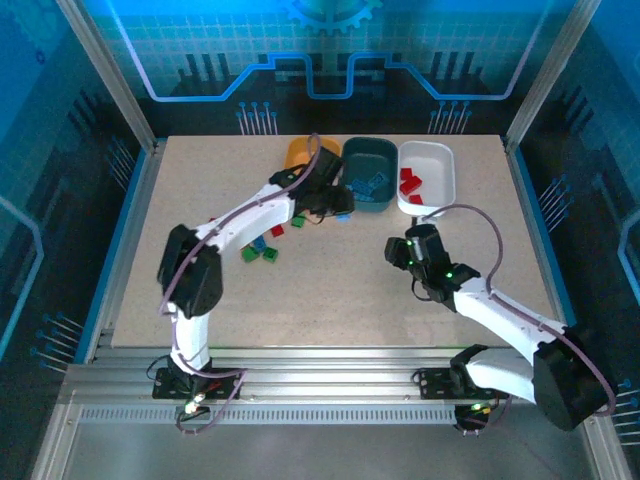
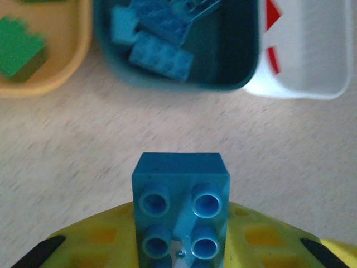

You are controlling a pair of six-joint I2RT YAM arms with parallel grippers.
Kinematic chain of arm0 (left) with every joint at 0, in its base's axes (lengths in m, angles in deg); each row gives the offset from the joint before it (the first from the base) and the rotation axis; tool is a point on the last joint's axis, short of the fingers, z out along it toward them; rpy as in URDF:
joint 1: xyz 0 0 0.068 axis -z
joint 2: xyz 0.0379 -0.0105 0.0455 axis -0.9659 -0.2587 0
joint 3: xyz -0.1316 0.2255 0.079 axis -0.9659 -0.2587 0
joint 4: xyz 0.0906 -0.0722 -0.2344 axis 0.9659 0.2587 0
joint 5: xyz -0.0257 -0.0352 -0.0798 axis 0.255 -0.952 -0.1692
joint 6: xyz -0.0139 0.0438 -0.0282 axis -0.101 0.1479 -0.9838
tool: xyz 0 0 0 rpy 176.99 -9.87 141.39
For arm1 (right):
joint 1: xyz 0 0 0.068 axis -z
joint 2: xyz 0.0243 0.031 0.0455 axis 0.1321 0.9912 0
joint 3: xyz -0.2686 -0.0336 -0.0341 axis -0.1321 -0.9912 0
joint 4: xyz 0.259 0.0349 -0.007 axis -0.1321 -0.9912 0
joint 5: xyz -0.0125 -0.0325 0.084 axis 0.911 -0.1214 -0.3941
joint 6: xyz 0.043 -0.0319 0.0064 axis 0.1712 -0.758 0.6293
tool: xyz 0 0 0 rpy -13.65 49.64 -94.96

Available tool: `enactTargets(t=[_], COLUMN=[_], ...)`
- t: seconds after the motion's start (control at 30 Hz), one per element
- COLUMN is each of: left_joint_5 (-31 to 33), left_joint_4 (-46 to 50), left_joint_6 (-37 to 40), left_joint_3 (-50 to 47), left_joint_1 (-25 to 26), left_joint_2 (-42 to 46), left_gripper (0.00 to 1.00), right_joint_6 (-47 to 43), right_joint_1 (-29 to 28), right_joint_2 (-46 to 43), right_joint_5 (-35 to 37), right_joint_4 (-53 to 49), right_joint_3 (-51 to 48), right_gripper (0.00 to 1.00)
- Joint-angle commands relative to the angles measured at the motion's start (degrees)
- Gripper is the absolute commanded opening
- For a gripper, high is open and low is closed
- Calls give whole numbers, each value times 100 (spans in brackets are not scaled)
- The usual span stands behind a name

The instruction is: Sort the legos into containers by color

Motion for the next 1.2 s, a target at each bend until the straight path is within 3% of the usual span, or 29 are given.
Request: enactTargets(t=[0.0, 0.13, 0.3, 0.53, 0.7, 0.8, 0.97, 1.03, 1.17], left_joint_5=[-351, -81, -40, -356, -617, -694, -1021, -1249, -1542], left_joint_4=[-27, 93, 332, -237, -247, -302, -318, -428, -760], left_joint_6=[414, 820, 741, 89, 265, 309, 302, 260, 255], left_joint_3=[904, 2167, 3759, 3873, 4102, 4107, 4080, 3998, 3192], left_joint_1=[-2, -13, -181, -543, -543, -544, -519, -508, -499], left_joint_2=[-622, -1635, -2815, -3350, -3487, -3457, -3184, -2909, -1819], left_gripper=[23, 23, 24, 28, 30, 45, 87, 96, 99], right_joint_6=[419, 444, 417, 398, 362, 338, 293, 253, 125], right_joint_1=[297, 358, 365, 370, 363, 365, 347, 326, 196], right_joint_2=[-128, -66, 37, -190, -158, -101, -35, -57, -162], right_joint_5=[-219, -312, -241, -209, -248, -308, -375, -349, -193], right_joint_4=[155, 260, 226, 206, 241, 258, 249, 249, 228], right_joint_3=[-202, -230, -182, -230, -227, -203, -152, -151, -143], right_gripper=[54, 55, 55, 55, 56, 56, 58, 58, 58])
